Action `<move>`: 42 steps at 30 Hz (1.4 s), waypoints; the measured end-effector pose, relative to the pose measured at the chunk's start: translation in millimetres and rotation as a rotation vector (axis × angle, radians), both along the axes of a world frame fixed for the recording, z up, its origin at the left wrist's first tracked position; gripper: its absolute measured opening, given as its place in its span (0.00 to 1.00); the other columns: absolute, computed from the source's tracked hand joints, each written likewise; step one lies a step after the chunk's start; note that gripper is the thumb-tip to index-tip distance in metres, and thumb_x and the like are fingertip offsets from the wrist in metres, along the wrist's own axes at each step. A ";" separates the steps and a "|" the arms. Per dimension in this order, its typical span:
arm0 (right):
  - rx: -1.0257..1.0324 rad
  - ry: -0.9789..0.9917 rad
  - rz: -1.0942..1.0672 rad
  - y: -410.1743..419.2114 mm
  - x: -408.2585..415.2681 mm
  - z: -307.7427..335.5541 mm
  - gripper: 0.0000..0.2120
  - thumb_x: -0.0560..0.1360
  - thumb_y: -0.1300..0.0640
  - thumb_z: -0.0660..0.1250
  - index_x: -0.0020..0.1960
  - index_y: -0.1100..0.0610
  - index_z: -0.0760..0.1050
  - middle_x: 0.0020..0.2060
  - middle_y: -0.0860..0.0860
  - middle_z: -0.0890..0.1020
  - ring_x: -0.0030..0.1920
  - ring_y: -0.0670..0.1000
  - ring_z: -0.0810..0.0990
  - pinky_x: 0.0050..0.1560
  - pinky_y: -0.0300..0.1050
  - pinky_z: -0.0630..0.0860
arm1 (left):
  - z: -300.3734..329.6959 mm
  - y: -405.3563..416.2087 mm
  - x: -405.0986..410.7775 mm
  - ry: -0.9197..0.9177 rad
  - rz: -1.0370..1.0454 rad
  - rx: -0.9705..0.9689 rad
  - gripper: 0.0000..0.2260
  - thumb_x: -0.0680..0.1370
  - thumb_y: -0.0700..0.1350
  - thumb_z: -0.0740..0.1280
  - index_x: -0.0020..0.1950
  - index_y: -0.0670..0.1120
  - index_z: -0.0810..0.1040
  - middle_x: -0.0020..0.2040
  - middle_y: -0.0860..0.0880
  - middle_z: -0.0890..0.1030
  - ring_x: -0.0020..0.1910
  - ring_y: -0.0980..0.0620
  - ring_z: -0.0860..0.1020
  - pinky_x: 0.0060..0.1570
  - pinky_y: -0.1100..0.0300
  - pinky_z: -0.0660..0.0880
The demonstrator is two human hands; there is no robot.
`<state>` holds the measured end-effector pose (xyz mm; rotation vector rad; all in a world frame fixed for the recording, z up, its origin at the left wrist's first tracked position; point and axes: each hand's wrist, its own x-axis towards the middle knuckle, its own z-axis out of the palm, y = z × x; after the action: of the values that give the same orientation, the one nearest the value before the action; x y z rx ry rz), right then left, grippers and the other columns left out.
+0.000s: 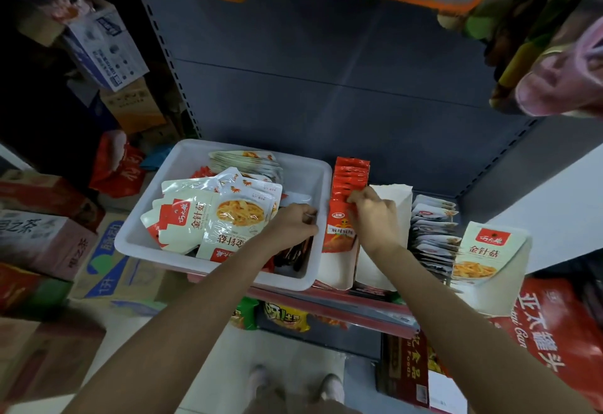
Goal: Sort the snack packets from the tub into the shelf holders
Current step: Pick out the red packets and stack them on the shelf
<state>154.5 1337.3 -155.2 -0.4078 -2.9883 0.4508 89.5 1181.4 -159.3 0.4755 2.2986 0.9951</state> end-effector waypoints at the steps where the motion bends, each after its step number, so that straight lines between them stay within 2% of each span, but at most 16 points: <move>1: 0.040 -0.004 -0.011 -2.3 0.7 -2.8 0.11 0.76 0.63 0.61 0.58 0.56 0.73 0.55 0.53 0.74 0.52 0.56 0.76 0.58 0.50 0.65 | -1.3 0.0 0.4 -0.011 -0.003 0.013 0.15 0.75 0.43 0.67 0.62 0.46 0.77 0.55 0.50 0.81 0.56 0.53 0.78 0.51 0.64 0.70; 5: 0.084 0.074 -0.025 -12.5 0.7 -4.4 0.15 0.71 0.65 0.66 0.57 0.58 0.73 0.54 0.56 0.73 0.54 0.58 0.73 0.52 0.53 0.68 | 0.2 -2.0 3.5 -0.017 -0.013 0.051 0.19 0.76 0.51 0.68 0.65 0.46 0.75 0.60 0.51 0.78 0.58 0.55 0.76 0.55 0.64 0.68; 8: 0.020 0.257 0.048 -21.7 -2.8 5.0 0.14 0.68 0.67 0.70 0.53 0.61 0.76 0.50 0.58 0.75 0.49 0.60 0.75 0.44 0.52 0.74 | 3.0 -11.9 2.3 0.074 0.116 0.111 0.15 0.77 0.47 0.66 0.63 0.44 0.76 0.57 0.49 0.79 0.56 0.54 0.76 0.55 0.62 0.71; 10: -0.057 0.282 0.108 -31.6 -9.2 15.9 0.15 0.70 0.67 0.67 0.57 0.61 0.76 0.53 0.58 0.75 0.53 0.59 0.74 0.50 0.52 0.76 | 3.7 -26.8 -2.7 0.168 0.216 0.118 0.13 0.78 0.42 0.66 0.62 0.43 0.76 0.59 0.47 0.79 0.58 0.51 0.76 0.56 0.61 0.72; 12: -0.139 0.193 0.140 -43.6 -17.6 24.2 0.17 0.74 0.65 0.63 0.63 0.59 0.72 0.59 0.55 0.72 0.60 0.55 0.69 0.58 0.47 0.72 | 4.1 -48.9 -12.0 0.342 0.211 -0.019 0.15 0.77 0.40 0.66 0.64 0.43 0.75 0.63 0.46 0.75 0.61 0.49 0.72 0.59 0.61 0.67; 15: -0.240 0.086 0.187 -67.6 -34.0 32.4 0.20 0.76 0.61 0.63 0.68 0.58 0.67 0.65 0.55 0.68 0.65 0.54 0.67 0.62 0.46 0.70 | 7.1 -89.7 -33.1 0.511 0.164 -0.231 0.24 0.74 0.44 0.70 0.69 0.45 0.68 0.69 0.45 0.69 0.69 0.46 0.65 0.67 0.56 0.62; 19: -0.226 -0.087 0.254 -109.1 -65.0 32.2 0.29 0.76 0.56 0.66 0.73 0.55 0.59 0.71 0.53 0.63 0.70 0.53 0.63 0.66 0.47 0.66 | 5.8 -137.4 -72.2 0.489 0.107 -0.429 0.39 0.70 0.52 0.73 0.75 0.45 0.58 0.74 0.45 0.61 0.73 0.46 0.58 0.71 0.52 0.58; 22: -0.229 -0.187 0.327 -142.9 -90.4 22.8 0.39 0.73 0.54 0.70 0.76 0.53 0.52 0.75 0.51 0.56 0.74 0.53 0.56 0.71 0.48 0.62 | 6.3 -162.1 -92.3 0.351 0.036 -0.418 0.43 0.70 0.53 0.73 0.77 0.47 0.52 0.76 0.47 0.56 0.75 0.48 0.54 0.72 0.55 0.53; 24: -0.203 -0.233 0.379 -161.8 -107.7 18.1 0.46 0.70 0.55 0.74 0.77 0.51 0.48 0.76 0.50 0.50 0.76 0.52 0.50 0.73 0.47 0.57 | 8.9 -169.7 -97.2 0.311 -0.047 -0.405 0.40 0.71 0.52 0.73 0.76 0.48 0.54 0.76 0.48 0.57 0.75 0.48 0.55 0.72 0.56 0.53; 27: -0.094 -0.307 0.432 -178.7 -128.8 11.4 0.54 0.65 0.54 0.77 0.77 0.51 0.42 0.77 0.51 0.46 0.76 0.52 0.45 0.74 0.46 0.49 | 9.5 -175.4 -102.1 0.411 -0.120 -0.430 0.31 0.73 0.53 0.71 0.72 0.47 0.64 0.71 0.48 0.67 0.70 0.48 0.65 0.67 0.56 0.61; 29: -0.002 -0.388 0.458 -180.6 -137.1 6.2 0.55 0.65 0.53 0.77 0.77 0.51 0.41 0.77 0.51 0.47 0.76 0.52 0.45 0.75 0.47 0.48 | 7.6 -182.2 -109.0 0.406 -0.128 -0.417 0.25 0.75 0.52 0.68 0.69 0.46 0.69 0.66 0.47 0.74 0.64 0.48 0.71 0.61 0.57 0.66; 33: 0.043 -0.440 0.405 -176.1 -134.6 -2.5 0.47 0.65 0.50 0.77 0.76 0.49 0.54 0.74 0.49 0.58 0.73 0.52 0.58 0.71 0.49 0.61 | 2.3 -193.7 -129.2 0.242 -0.067 -0.257 0.13 0.79 0.48 0.62 0.59 0.44 0.77 0.55 0.45 0.80 0.52 0.49 0.77 0.54 0.57 0.72; 35: 0.048 -0.410 0.332 -175.0 -128.3 -5.9 0.44 0.64 0.50 0.77 0.74 0.49 0.59 0.71 0.47 0.61 0.70 0.51 0.64 0.67 0.49 0.67 | -2.2 -188.3 -142.6 0.265 -0.007 -0.210 0.13 0.82 0.45 0.57 0.48 0.40 0.77 0.47 0.41 0.81 0.44 0.48 0.75 0.48 0.55 0.71; 37: 0.068 -0.404 0.284 -175.3 -123.5 -9.5 0.41 0.65 0.50 0.77 0.73 0.49 0.62 0.70 0.46 0.62 0.67 0.51 0.67 0.64 0.50 0.71 | -9.6 -177.5 -156.8 0.258 0.025 -0.239 0.16 0.82 0.42 0.54 0.36 0.43 0.71 0.40 0.42 0.78 0.41 0.47 0.74 0.43 0.55 0.69; 39: 0.110 -0.421 0.258 -176.8 -122.8 -11.0 0.39 0.65 0.49 0.76 0.72 0.49 0.63 0.69 0.47 0.63 0.67 0.52 0.68 0.64 0.50 0.71 | -16.2 -166.9 -169.5 0.194 0.041 -0.287 0.14 0.81 0.43 0.57 0.37 0.44 0.74 0.40 0.44 0.78 0.43 0.46 0.77 0.43 0.56 0.71; 42: 0.140 -0.444 0.235 -180.5 -126.2 -11.8 0.41 0.65 0.49 0.77 0.72 0.47 0.62 0.70 0.47 0.62 0.69 0.52 0.65 0.65 0.52 0.70 | -20.9 -156.0 -181.3 0.175 0.048 -0.396 0.12 0.78 0.50 0.65 0.51 0.41 0.78 0.47 0.44 0.80 0.48 0.46 0.78 0.47 0.55 0.74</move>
<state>28.3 1156.9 -167.1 -0.1587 -3.4915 0.1806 -91.8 1025.4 -180.2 0.3536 2.5910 0.5116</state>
